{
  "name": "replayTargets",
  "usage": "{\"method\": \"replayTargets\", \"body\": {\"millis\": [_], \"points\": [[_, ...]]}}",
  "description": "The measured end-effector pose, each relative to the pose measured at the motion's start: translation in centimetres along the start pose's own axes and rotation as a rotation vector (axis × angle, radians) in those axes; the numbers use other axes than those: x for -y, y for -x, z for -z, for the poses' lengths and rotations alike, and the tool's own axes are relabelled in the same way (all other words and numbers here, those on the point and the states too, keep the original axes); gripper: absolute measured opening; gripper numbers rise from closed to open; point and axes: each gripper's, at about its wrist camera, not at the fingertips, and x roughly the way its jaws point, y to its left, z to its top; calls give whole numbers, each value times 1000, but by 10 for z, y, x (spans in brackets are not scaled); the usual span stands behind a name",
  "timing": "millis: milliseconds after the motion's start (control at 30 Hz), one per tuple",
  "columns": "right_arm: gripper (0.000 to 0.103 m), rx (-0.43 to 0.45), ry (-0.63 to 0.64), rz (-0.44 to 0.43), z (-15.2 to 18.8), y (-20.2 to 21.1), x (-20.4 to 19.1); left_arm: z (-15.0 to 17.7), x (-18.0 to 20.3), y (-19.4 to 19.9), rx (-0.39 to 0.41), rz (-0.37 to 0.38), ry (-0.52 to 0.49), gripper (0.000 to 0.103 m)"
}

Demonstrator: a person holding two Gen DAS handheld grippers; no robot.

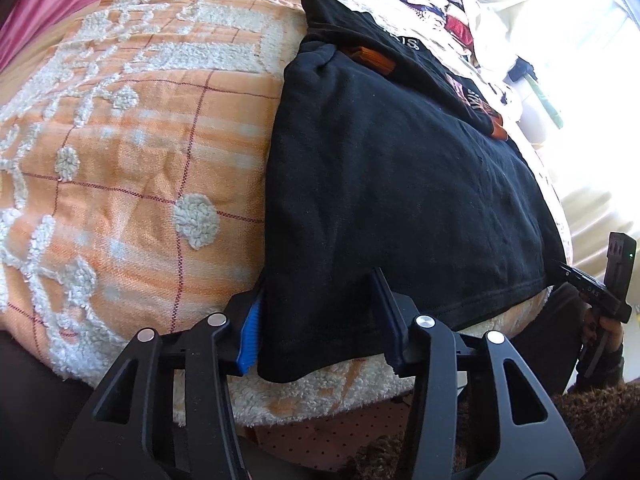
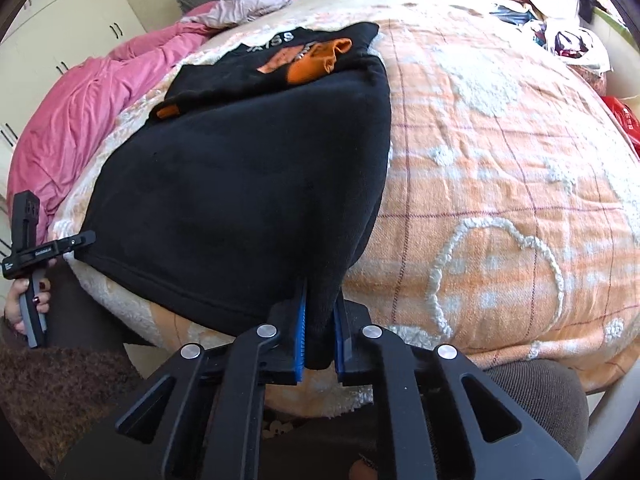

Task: Fold small clothes
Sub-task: 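Close the right tool on the hem while the left tool closes on it too, then lift the hem with both tools and fold it toward the collar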

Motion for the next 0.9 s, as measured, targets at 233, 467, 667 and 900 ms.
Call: {"method": "replayTargets", "body": {"millis": [233, 467, 667, 900], "points": [[8, 156, -36, -85, -12, 25, -1, -2, -7, 10, 7, 41, 31, 7], [8, 297, -41, -117, -32, 52, -3, -16, -5, 32, 73, 99, 39, 3], [8, 378, -73, -133, -48, 64, 0, -38, 2, 51, 163, 121, 42, 3], [8, 437, -100, -127, -62, 72, 5, -66, 10, 66, 239, 126, 32, 3]]}}
